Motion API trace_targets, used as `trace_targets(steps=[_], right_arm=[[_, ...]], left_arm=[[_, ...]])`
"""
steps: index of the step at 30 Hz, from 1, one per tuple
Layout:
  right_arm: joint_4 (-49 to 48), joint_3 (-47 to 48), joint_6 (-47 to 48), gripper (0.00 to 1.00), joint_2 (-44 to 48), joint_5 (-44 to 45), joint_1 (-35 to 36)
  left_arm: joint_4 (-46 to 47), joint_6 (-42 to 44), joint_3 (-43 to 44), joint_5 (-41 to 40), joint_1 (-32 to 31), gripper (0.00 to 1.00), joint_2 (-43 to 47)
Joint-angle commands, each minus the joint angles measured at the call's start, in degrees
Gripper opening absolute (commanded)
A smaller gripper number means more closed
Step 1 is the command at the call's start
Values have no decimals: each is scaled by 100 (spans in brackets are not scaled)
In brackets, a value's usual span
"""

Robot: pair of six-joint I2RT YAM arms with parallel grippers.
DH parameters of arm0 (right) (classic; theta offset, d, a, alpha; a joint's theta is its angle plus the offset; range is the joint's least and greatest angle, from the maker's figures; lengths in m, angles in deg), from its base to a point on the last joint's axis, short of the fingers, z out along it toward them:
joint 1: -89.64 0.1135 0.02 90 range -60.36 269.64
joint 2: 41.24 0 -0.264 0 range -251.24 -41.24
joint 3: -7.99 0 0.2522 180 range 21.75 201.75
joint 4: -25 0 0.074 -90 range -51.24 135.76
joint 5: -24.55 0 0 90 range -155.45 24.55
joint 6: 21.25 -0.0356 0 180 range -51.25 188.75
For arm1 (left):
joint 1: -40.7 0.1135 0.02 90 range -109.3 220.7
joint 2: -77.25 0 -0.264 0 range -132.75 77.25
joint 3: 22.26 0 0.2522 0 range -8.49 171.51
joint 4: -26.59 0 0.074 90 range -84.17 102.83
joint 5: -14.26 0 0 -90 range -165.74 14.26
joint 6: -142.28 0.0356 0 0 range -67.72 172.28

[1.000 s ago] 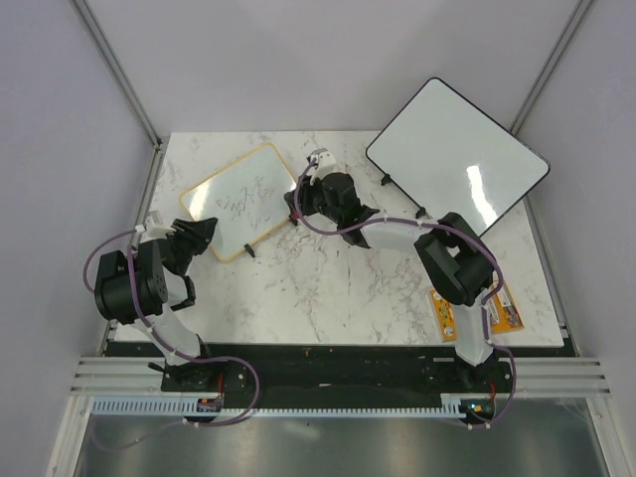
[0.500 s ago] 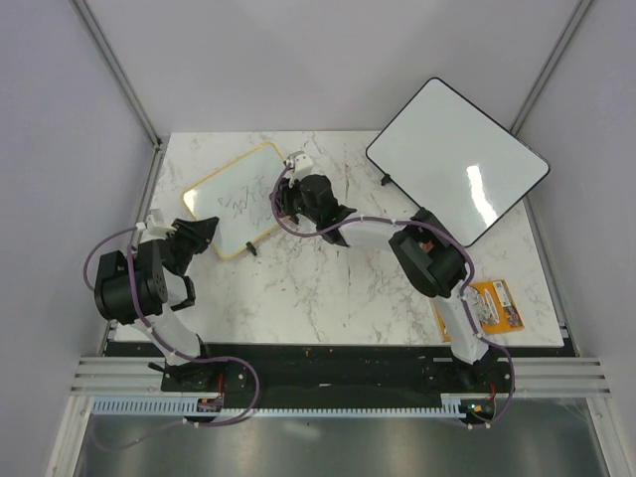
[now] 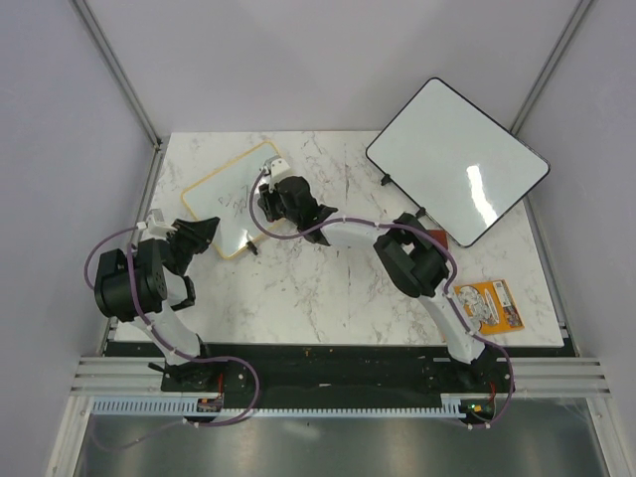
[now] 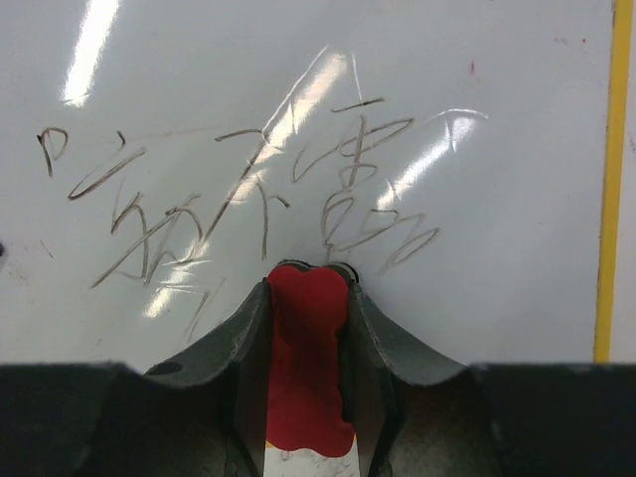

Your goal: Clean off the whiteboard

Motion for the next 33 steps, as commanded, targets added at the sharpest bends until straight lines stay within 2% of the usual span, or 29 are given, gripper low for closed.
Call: trace_targets(steps=[1,7,10,24,33], right_arm=[[385,233,404,0,-235,-350,322],[692,690,606,0,-489,-554,736],[771,796,511,0,-604,-256,772],[868,321,106,0,-375,712,-432],[1079,462,-316,0,-516,36,-450]], left_arm=[[1627,-119,98,33,33,2,-212],[1627,-163,125,112,42,2,-248],[1627,-172,125,121,33,2,-248],[1627,-225,151,173,42,2,-300],[1627,-242,177,235,16,2,-335]])
